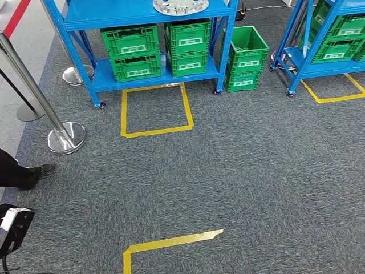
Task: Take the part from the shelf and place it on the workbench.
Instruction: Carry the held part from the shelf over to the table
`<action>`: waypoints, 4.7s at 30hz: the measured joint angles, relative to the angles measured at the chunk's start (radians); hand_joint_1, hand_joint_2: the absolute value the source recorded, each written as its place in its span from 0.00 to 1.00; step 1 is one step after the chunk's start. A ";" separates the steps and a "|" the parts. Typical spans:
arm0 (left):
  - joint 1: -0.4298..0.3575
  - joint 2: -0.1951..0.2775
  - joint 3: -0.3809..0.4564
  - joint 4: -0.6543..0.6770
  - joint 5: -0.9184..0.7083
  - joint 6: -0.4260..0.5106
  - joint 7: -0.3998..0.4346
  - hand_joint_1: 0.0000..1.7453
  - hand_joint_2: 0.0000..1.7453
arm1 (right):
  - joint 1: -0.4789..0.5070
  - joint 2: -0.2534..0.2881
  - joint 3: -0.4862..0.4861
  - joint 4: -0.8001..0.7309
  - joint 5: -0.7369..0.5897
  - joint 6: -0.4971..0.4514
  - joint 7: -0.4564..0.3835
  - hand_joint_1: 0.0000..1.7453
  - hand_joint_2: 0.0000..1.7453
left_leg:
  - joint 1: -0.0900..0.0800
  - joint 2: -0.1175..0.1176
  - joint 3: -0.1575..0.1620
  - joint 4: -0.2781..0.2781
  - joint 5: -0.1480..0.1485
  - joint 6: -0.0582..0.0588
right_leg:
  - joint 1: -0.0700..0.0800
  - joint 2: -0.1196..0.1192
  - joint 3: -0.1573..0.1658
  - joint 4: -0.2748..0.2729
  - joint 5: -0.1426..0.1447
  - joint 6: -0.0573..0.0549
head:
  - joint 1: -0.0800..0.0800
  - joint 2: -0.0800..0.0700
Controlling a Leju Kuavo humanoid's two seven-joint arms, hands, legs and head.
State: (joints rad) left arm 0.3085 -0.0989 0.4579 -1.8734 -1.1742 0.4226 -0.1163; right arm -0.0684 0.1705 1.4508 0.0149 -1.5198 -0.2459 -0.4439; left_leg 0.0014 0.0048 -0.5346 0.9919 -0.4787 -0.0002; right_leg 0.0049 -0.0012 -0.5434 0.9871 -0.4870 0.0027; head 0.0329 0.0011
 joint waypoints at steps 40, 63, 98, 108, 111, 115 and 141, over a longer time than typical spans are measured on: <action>-0.004 -0.007 0.020 -0.004 -0.002 -0.007 -0.001 0.84 1.00 | -0.001 0.002 0.018 0.001 0.006 -0.101 0.055 0.00 0.00 | 0.011 -0.001 -0.142 0.296 -0.118 -0.027 | -0.007 -0.037 0.029 -0.001 -0.029 -0.016 | -0.003 0.000; -0.002 -0.004 0.018 -0.006 0.001 0.000 0.006 0.84 1.00 | -0.003 0.004 0.034 0.001 0.006 -0.092 0.055 0.00 0.00 | 0.002 -0.100 -0.034 0.014 0.016 0.001 | -0.007 0.048 0.028 0.005 -0.033 -0.003 | 0.001 0.000; -0.037 0.013 0.087 -0.020 0.154 0.003 -0.010 0.84 1.00 | -0.003 0.006 0.057 0.002 0.007 -0.107 0.066 0.00 0.00 | 0.007 -0.024 -0.128 0.199 -0.079 -0.030 | -0.014 0.007 0.027 0.006 -0.033 -0.019 | -0.018 0.000; -0.047 0.020 0.125 -0.029 0.168 0.012 -0.026 0.84 1.00 | -0.004 0.006 0.064 0.002 0.007 -0.111 0.067 0.00 0.00 | -0.014 0.065 -0.029 0.017 0.006 0.005 | 0.004 -0.121 0.048 0.006 -0.055 -0.003 | -0.019 0.000; -0.048 0.018 0.134 -0.033 0.161 0.011 -0.028 0.84 1.00 | -0.006 0.006 0.067 0.002 0.007 -0.117 0.067 0.00 0.00 | -0.004 0.031 -0.028 0.004 0.016 0.021 | 0.001 -0.078 0.030 0.046 -0.089 0.012 | -0.016 0.000; -0.053 0.015 0.138 -0.036 0.153 0.008 -0.028 0.84 1.00 | -0.005 0.006 0.068 0.002 0.007 -0.123 0.069 0.00 0.00 | 0.000 -0.019 -0.032 0.002 0.021 0.031 | -0.003 0.000 -0.093 0.292 -0.190 0.020 | -0.011 0.000; -0.048 -0.006 0.146 -0.037 0.104 0.004 -0.025 0.84 1.00 | -0.006 0.007 0.088 0.002 0.009 -0.130 0.075 0.00 0.00 | -0.012 0.044 -0.043 0.018 0.016 0.023 | -0.001 -0.102 0.047 0.033 -0.090 0.017 | -0.027 0.000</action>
State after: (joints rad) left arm 0.2608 -0.1048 0.6041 -1.9107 -1.0699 0.4269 -0.1411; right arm -0.0748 0.1776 1.5385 0.0172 -1.5107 -0.3761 -0.3686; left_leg -0.0108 0.0491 -0.5779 1.0095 -0.4627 0.0229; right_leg 0.0044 -0.1029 -0.4966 1.0204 -0.5766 0.0195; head 0.0055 0.0011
